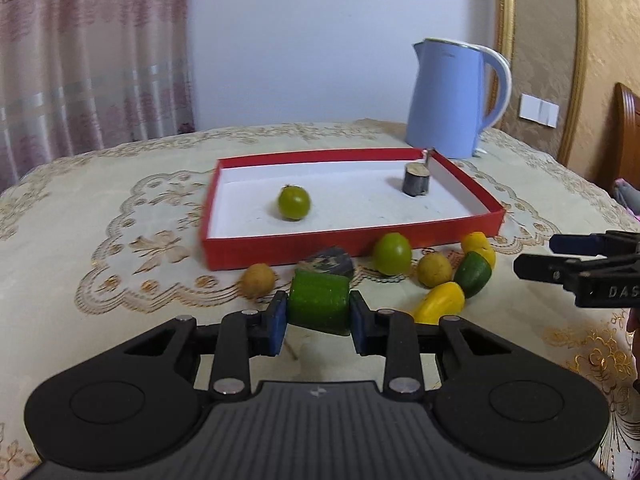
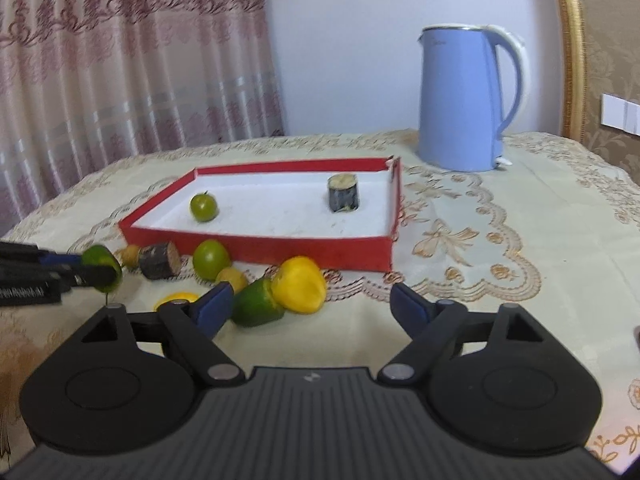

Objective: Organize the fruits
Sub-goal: 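Grasp the green cucumber piece with the left tool, then carry the cucumber piece toward the tray with the left tool while the right tool grasps a yellow pepper piece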

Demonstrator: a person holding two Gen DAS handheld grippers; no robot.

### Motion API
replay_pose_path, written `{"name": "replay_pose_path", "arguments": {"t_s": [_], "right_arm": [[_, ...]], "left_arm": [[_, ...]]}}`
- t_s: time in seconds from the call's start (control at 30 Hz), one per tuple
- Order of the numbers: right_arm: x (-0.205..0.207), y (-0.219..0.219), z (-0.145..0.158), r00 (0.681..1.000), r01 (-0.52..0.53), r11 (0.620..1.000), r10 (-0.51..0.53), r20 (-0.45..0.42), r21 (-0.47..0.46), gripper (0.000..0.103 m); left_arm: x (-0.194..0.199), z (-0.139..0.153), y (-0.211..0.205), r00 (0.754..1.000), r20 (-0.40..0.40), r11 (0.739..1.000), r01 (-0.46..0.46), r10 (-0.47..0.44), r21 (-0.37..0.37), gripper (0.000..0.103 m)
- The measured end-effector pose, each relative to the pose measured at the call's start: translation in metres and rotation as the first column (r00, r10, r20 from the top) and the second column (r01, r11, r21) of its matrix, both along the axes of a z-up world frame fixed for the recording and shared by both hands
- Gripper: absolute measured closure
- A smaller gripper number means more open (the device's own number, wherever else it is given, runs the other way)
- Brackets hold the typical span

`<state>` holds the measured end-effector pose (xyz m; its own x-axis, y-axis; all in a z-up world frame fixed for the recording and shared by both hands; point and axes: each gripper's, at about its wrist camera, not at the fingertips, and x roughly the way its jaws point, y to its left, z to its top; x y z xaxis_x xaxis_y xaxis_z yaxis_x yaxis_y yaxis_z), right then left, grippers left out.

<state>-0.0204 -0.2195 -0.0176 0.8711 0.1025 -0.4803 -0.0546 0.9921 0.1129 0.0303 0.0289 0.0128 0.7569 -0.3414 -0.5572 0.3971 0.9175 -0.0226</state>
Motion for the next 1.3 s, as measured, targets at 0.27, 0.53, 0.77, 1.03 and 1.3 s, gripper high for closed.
{"name": "replay_pose_path", "arguments": {"t_s": [0.27,0.53,0.77,1.03,1.3], "right_arm": [[0.008,0.018,0.002,0.99,-0.13,0.991,0.128,-0.05,-0.037,0.062],[0.013,0.06,0.001,0.965,-0.258,0.964,0.253,-0.07,-0.07,0.063],[0.023,0.088,-0.003,0.961,-0.271,0.952,0.26,-0.093,-0.145,0.054],[0.031,0.102,-0.015,0.963,-0.261,0.942,0.24,-0.122,-0.21,0.056],[0.004,0.076,0.008,0.973,-0.232,0.966,0.228,-0.046,-0.116,0.057]], "left_arm": [[-0.005,-0.001,0.006,1.0,0.006,1.0,-0.029,0.029,0.005,0.072],[-0.007,-0.001,0.008,0.999,0.015,1.0,-0.031,0.03,0.005,0.072],[-0.007,-0.003,0.012,0.999,0.011,0.999,-0.035,0.035,0.0,0.072],[-0.007,-0.004,0.015,0.999,0.007,0.999,-0.037,0.037,-0.007,0.072],[-0.007,0.005,0.014,0.999,0.037,1.0,-0.015,0.015,-0.003,0.072]]}}
